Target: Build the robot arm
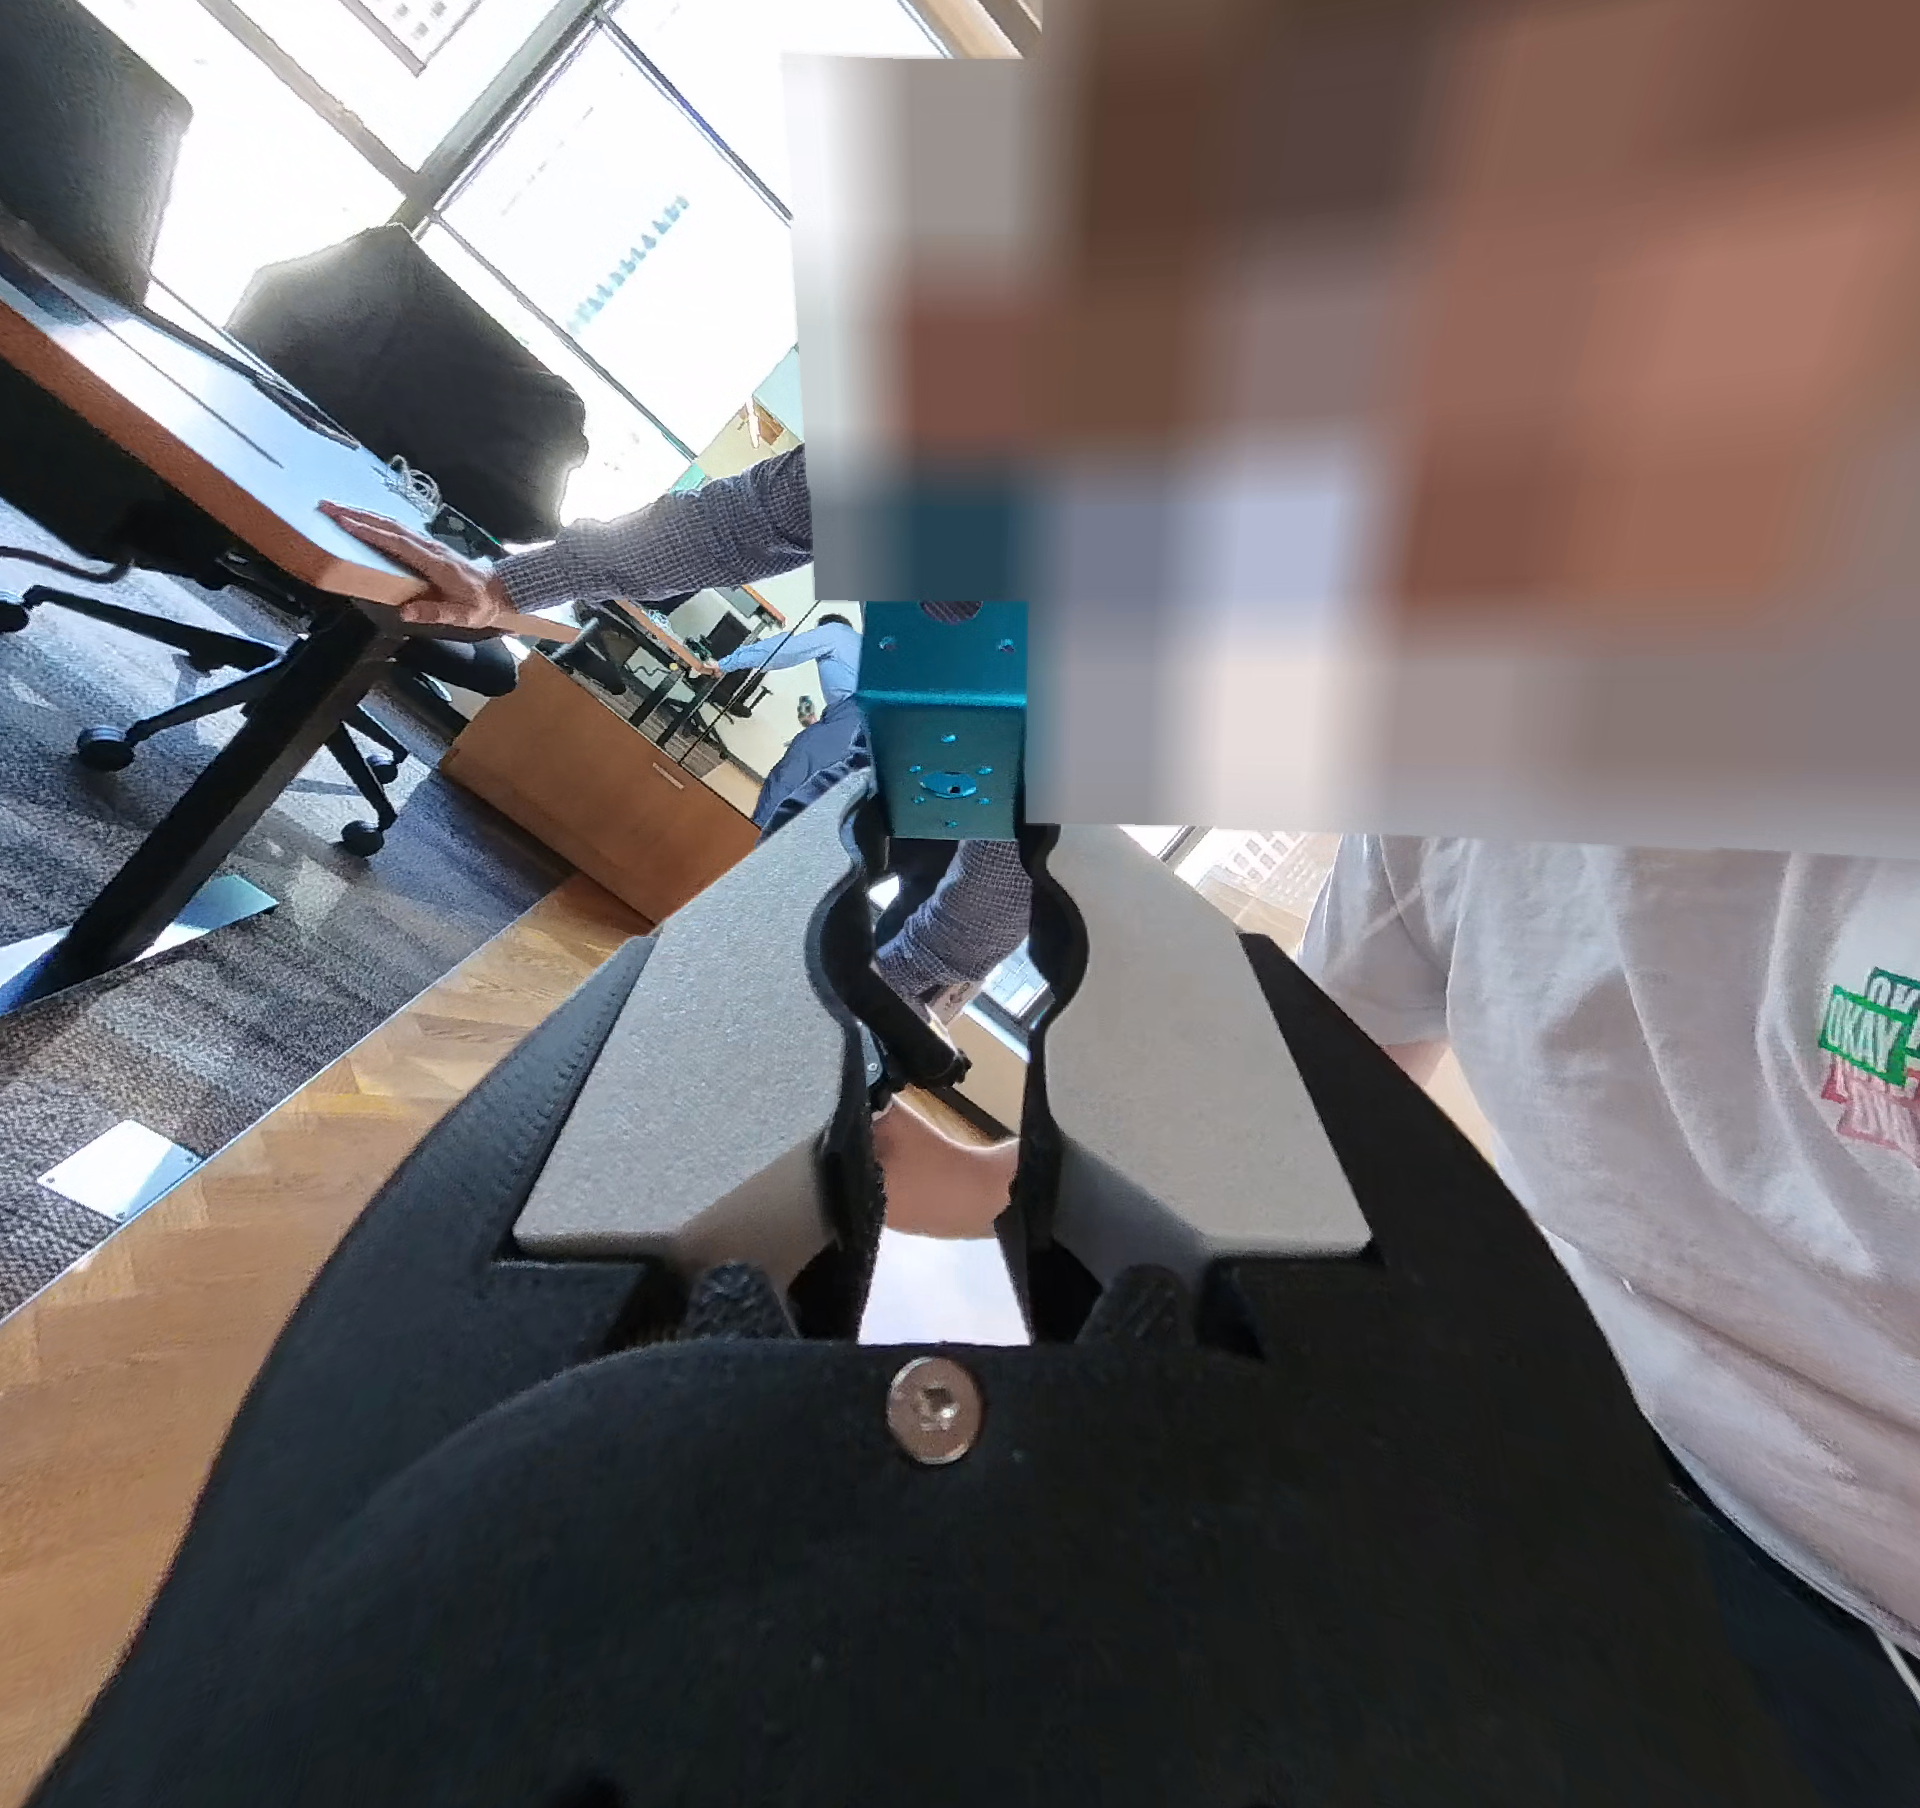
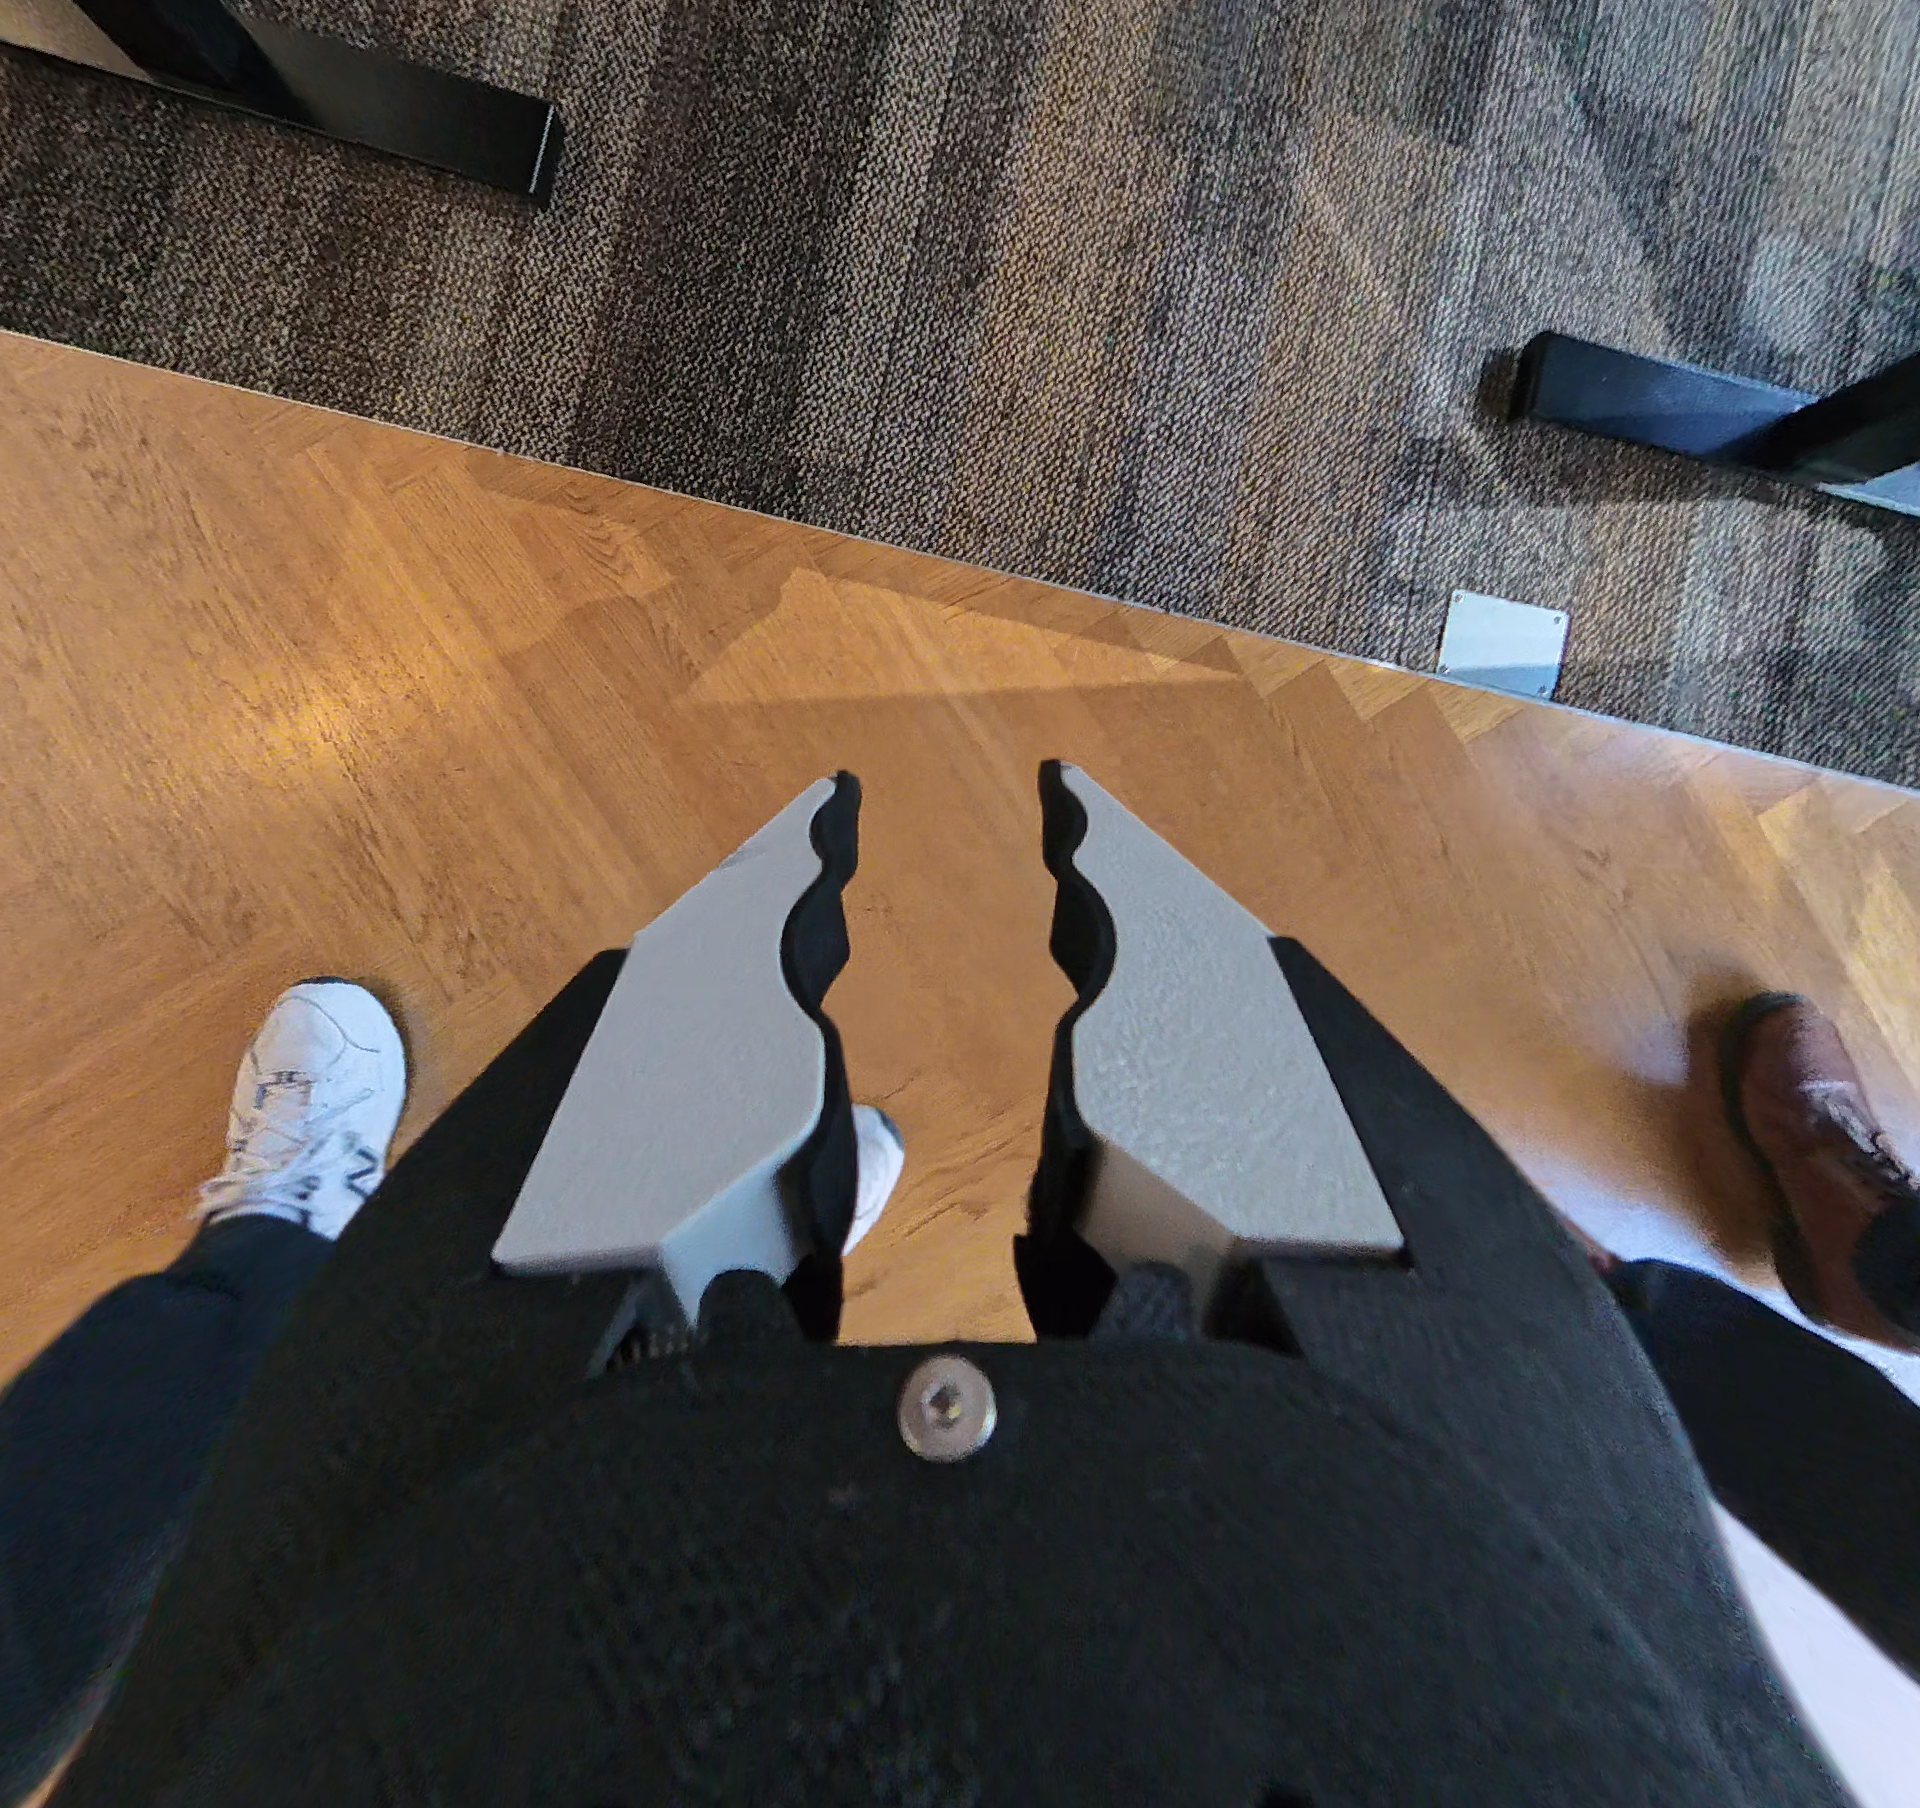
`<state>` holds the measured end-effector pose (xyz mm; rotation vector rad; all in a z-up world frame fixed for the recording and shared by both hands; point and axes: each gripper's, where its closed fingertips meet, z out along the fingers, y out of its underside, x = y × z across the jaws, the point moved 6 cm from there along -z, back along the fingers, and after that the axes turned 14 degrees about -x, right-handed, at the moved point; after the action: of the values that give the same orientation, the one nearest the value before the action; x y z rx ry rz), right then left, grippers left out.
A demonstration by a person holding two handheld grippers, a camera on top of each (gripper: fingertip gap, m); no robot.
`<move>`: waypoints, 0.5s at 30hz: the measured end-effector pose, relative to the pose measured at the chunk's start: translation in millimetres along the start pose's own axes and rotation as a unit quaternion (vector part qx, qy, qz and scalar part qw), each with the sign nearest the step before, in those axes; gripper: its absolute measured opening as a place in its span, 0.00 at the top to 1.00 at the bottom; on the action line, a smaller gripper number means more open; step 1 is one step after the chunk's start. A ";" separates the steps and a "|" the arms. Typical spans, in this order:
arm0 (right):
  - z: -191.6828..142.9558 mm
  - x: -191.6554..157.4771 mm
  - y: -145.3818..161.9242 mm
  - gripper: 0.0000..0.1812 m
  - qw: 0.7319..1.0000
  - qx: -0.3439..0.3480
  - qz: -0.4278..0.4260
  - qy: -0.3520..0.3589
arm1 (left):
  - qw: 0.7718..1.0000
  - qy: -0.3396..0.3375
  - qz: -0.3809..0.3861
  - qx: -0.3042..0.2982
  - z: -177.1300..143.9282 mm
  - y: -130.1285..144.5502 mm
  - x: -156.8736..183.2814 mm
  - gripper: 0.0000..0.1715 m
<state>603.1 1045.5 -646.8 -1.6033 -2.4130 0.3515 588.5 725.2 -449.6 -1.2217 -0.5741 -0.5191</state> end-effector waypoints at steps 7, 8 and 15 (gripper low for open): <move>8.3 -62.0 7.4 0.81 0.999 -0.012 0.041 -0.024 | 1.000 -0.015 -0.009 -0.022 -51.1 -3.9 3.4 0.87; 9.6 -74.1 7.7 0.81 0.999 -0.015 0.040 -0.032 | 0.999 -0.025 -0.005 -0.024 -59.3 -5.0 5.1 0.87; 21.9 -132.0 -4.5 0.81 0.998 -0.025 0.016 -0.054 | 0.999 -0.054 0.002 -0.005 -111.2 -10.1 20.1 0.87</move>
<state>642.4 920.2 -673.0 -1.6872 -2.4979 0.3961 611.3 614.2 -455.5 -1.2649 -0.6611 -0.4544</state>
